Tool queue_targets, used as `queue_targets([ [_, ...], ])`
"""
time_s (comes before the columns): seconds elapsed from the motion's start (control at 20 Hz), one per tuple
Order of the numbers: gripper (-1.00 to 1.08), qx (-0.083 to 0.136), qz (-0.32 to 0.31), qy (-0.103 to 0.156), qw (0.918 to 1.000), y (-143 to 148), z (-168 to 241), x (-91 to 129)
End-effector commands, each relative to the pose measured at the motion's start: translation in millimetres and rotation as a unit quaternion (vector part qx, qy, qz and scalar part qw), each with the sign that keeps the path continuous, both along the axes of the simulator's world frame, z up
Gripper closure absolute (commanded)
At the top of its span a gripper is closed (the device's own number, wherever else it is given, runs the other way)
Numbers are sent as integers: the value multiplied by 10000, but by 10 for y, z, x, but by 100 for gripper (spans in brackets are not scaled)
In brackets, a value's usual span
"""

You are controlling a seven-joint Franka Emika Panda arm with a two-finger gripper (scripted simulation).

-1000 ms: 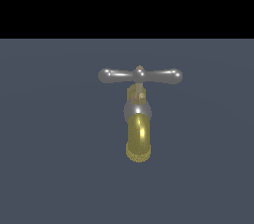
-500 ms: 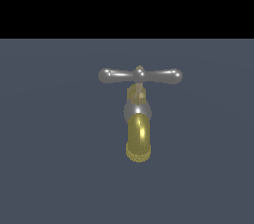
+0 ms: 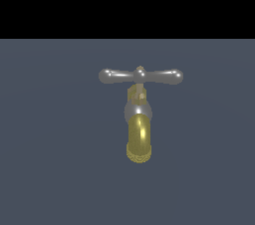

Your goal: Turn on the faucet by rotating a designated handle.

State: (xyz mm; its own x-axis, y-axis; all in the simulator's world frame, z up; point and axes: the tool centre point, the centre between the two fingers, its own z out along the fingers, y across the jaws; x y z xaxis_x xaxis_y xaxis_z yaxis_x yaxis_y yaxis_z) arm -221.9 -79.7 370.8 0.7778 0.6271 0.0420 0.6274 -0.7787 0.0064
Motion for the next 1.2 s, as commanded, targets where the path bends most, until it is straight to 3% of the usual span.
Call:
queue_targets([
  [0.0,108,-16,312,9,9995,-57,-130,48],
  [0.55,108,-82,1624,52,9867,-271,-687,302],
  [1.15,108,-154,2929,95,9560,-420,-1251,620],
])
